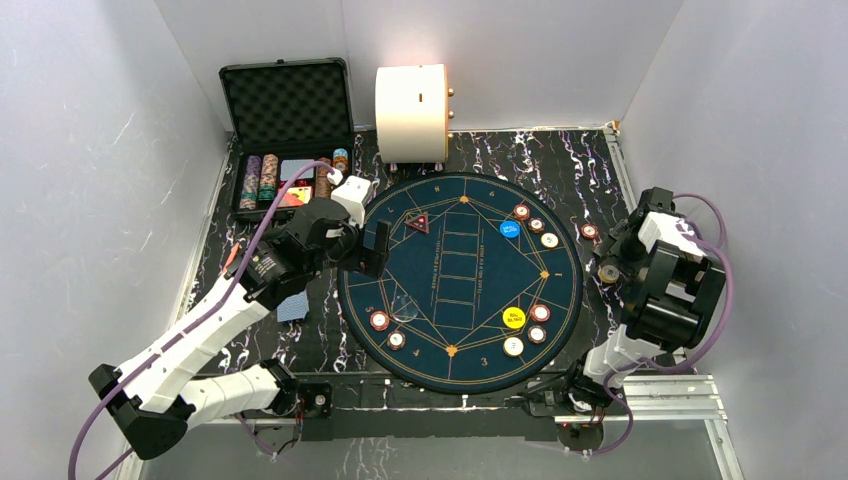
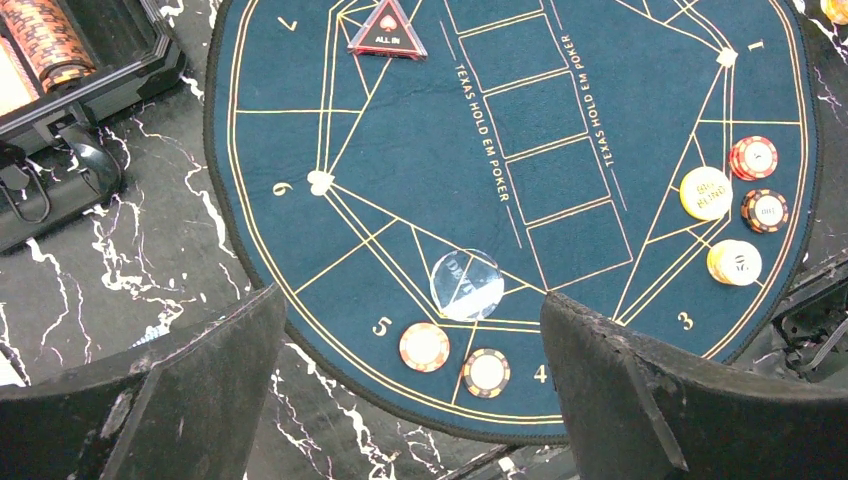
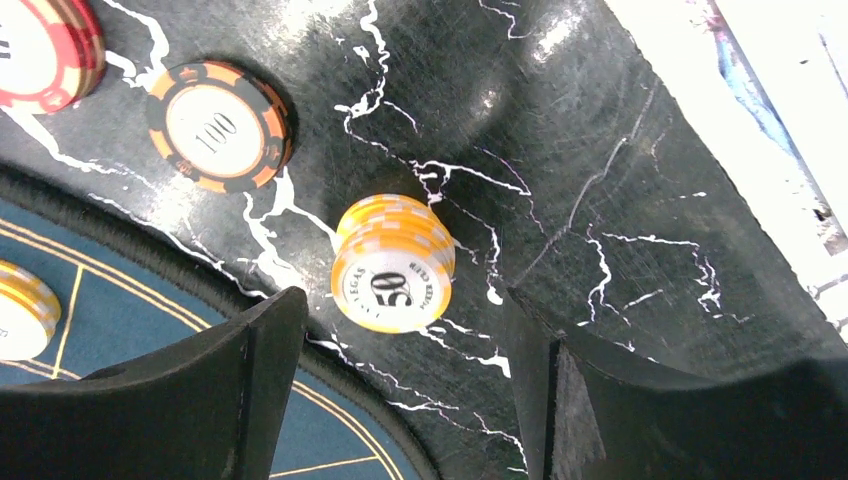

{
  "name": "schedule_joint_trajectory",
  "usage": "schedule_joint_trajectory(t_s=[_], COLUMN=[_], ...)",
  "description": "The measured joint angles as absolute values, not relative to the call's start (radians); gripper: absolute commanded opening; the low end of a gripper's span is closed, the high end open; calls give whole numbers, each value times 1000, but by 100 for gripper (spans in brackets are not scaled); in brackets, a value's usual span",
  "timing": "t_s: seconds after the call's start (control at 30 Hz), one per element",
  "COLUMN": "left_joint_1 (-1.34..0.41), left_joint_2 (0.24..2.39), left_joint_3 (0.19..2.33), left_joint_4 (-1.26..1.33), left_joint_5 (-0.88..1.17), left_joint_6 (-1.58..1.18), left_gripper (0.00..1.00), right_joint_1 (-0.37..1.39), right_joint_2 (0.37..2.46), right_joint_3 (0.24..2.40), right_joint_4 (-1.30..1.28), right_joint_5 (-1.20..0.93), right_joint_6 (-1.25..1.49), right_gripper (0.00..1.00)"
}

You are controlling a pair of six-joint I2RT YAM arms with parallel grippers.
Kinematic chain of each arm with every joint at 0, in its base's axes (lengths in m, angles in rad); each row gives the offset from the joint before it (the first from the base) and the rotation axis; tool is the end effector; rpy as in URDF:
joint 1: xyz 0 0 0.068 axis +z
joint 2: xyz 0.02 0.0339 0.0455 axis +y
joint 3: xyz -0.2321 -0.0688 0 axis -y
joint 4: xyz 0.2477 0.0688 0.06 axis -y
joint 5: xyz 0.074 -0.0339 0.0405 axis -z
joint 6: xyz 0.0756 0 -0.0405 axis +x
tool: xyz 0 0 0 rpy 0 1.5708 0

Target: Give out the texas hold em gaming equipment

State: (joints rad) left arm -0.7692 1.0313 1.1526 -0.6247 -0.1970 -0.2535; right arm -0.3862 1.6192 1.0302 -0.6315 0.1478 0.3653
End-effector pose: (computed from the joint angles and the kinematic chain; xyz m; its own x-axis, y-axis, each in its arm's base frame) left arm 0.2037 -0.1766 0.3307 -0.4757 0.1182 -0.8716 0.4541 0.8816 -0.1283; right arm 0.2937 -0.1314 0.1179 -0.6629 0.6510 -0.3699 0.7025 0.7116 -0.0066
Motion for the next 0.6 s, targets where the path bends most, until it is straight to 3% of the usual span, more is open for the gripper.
schedule_joint_trajectory(t_s=[0.23,0.6], left_joint_1=[-770,-770], left_joint_2=[1031,1031], left_joint_3=[1153,1153], left_joint_4=[-625,-625], left_joint_5=[-209,-227], left_joint_6=[-244,-235], left_gripper=[98,98], right_joint_1=[-387,-386], right_joint_2=[1672,1707], right_joint_3=[1030,1031], right_joint_4=[-594,-566], right_joint_5=[141,149], right_joint_6=[366,360], right_gripper=[75,61])
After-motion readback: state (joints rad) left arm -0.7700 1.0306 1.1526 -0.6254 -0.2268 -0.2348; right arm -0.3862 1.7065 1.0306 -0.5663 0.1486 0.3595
